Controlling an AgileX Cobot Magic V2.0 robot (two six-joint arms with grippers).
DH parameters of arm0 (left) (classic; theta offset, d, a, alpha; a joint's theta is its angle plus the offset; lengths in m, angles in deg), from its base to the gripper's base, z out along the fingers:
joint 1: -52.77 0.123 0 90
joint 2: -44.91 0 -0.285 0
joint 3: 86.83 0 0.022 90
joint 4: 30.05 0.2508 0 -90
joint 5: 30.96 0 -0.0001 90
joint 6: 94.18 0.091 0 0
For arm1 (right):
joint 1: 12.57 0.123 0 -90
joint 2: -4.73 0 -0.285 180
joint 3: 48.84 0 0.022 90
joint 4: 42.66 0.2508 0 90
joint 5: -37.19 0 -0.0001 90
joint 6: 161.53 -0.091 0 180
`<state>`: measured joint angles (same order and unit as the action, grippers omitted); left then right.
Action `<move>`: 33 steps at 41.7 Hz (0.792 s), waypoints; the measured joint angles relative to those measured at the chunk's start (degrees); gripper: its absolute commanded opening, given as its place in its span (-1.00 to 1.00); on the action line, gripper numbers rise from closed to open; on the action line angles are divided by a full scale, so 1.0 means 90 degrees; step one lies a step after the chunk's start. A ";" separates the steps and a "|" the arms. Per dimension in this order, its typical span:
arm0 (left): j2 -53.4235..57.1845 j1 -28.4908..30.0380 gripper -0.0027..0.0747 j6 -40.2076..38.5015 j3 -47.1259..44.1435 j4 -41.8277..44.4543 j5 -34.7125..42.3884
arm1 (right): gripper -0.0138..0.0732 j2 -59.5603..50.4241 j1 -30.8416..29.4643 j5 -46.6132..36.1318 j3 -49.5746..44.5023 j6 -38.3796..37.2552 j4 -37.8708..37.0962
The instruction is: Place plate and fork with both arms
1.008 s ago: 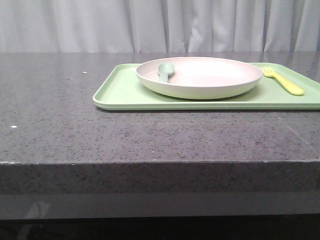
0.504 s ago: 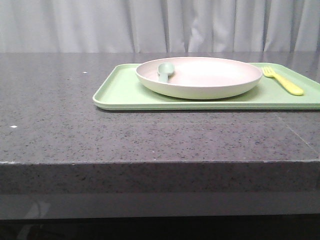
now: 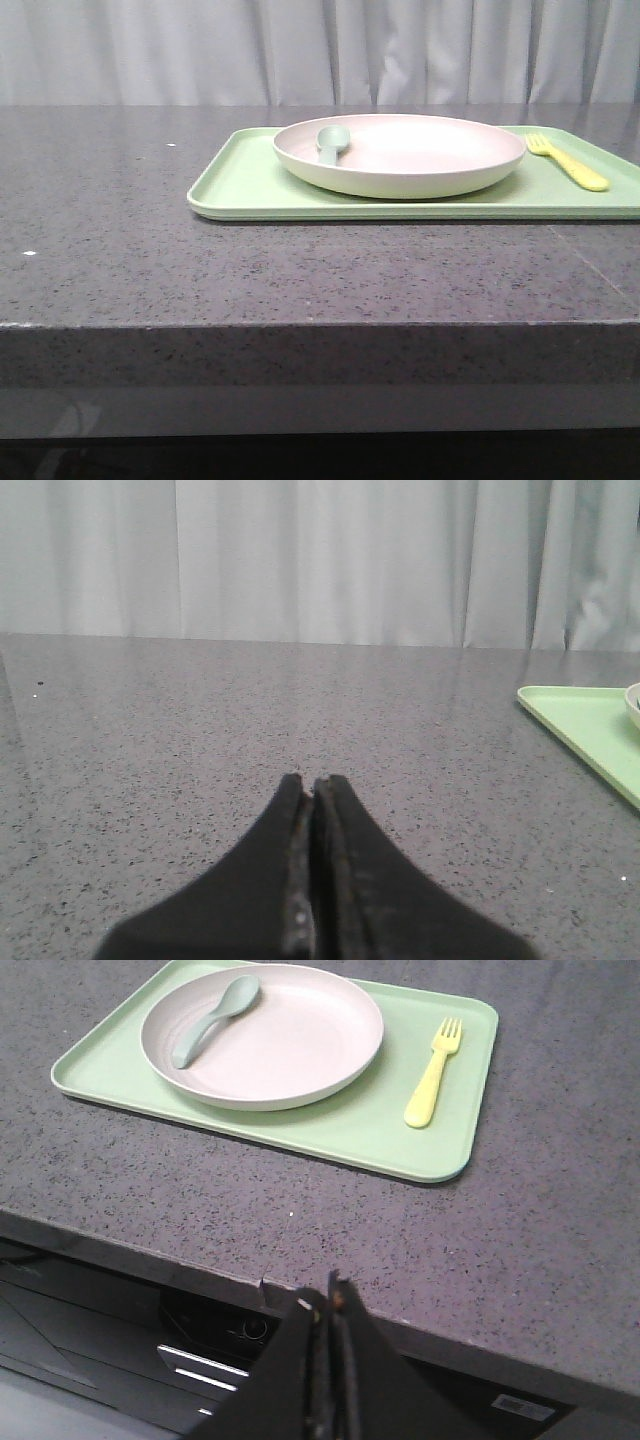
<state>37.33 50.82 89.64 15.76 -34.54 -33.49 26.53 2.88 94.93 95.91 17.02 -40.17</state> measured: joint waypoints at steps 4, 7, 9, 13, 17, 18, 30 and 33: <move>0.0000 -0.0014 -0.98 0.0000 0.0000 0.0000 0.0000 | -0.95 0.0000 0.0000 0.0000 0.0000 0.0000 0.0000; 0.0000 -0.0055 -0.98 -0.0008 0.0000 0.0000 0.0000 | -0.95 0.0000 0.0000 0.0000 0.0000 0.0000 0.0000; 0.0000 -0.0086 -0.98 -0.0008 0.0000 0.0000 0.0000 | -0.95 0.0000 0.0000 0.0000 0.0000 0.0000 0.0000; 0.0000 -0.0139 -0.98 -0.0008 0.0000 0.0000 0.0000 | -0.95 0.0000 0.0000 0.0000 0.0000 0.0000 0.0000; 0.0000 -0.0139 -0.98 -0.0008 0.0000 0.0000 0.0000 | -0.95 0.0000 0.0000 0.0000 0.0000 0.0000 0.0000; 0.0000 -0.0139 -0.98 -0.0008 0.0000 0.0000 0.0000 | -0.95 0.0000 0.0000 0.0000 0.0000 0.0000 0.0000; 0.0000 -0.0139 -0.98 -0.0008 0.0000 0.0000 0.0000 | -0.95 0.0000 0.0000 0.0000 0.0000 0.0000 0.0000; 0.0000 -0.0139 -0.98 -0.0008 0.0000 0.0000 0.0000 | -0.95 0.0000 0.0000 0.0000 0.0000 0.0000 0.0000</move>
<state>37.33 49.57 89.57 15.76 -34.54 -33.49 26.53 2.88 94.93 95.91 17.02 -40.17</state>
